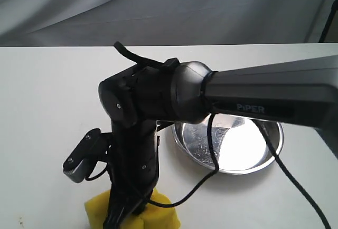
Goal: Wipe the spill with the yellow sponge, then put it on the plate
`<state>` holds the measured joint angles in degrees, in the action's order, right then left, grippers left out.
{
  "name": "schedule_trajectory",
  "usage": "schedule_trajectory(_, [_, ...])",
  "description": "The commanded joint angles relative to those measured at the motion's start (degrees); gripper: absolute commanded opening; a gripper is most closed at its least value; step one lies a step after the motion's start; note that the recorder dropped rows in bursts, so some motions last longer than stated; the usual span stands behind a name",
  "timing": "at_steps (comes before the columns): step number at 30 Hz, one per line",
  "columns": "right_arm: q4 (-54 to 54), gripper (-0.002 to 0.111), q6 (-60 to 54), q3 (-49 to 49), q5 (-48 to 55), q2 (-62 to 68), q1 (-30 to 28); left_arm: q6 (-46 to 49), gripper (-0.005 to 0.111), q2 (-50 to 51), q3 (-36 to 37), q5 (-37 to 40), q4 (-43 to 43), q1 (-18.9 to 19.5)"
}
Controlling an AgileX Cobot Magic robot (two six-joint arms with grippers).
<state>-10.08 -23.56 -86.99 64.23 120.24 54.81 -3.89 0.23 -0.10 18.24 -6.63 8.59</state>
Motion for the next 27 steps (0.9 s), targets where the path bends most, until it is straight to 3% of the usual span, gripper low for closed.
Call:
schedule_trajectory(1, [4.89,0.000,3.92,0.57,-17.76,-0.32,-0.65,-0.22,0.000,-0.23,0.10,-0.25,0.03,-0.21])
schedule_trajectory(3, [6.97,0.000,4.26,-1.84,-23.91,1.83,-3.03,-0.22,0.000,-0.23,0.10,-0.25,0.03,-0.21])
schedule_trajectory(6, [6.97,0.000,7.40,-7.86,-21.05,6.79,-8.43,-0.22,0.000,-0.23,0.10,-0.25,0.03,-0.21])
schedule_trajectory(9, [6.97,0.000,8.14,-11.11,-12.54,9.63,-13.38,-0.22,0.000,-0.23,0.10,-0.25,0.03,-0.21])
schedule_trajectory(11, [7.13,0.000,3.52,-11.11,-0.28,9.63,-13.68,-0.22,0.000,-0.23,0.10,-0.25,0.03,-0.21])
schedule_trajectory(12, [7.13,0.000,2.44,-10.74,5.73,9.63,-12.63,-0.22,0.000,-0.23,0.10,-0.25,0.03,-0.21])
schedule_trajectory(17, [-6.25,0.000,0.31,-6.25,3.18,7.54,-7.71,-0.22,0.000,-0.23,0.10,-0.25,0.03,-0.21])
schedule_trajectory(22, [-0.39,0.000,0.96,-5.49,-0.72,7.41,6.30,-0.22,0.000,-0.23,0.10,-0.25,0.03,-0.21])
schedule_trajectory(24, [-1.40,0.000,0.40,-5.49,-4.31,7.41,8.62,-0.22,0.000,-0.23,0.10,-0.25,0.03,-0.21])
schedule_trajectory(27, [2.34,0.000,-0.09,-6.17,-7.45,7.41,7.70,-0.22,0.000,-0.23,0.10,-0.25,0.03,-0.21])
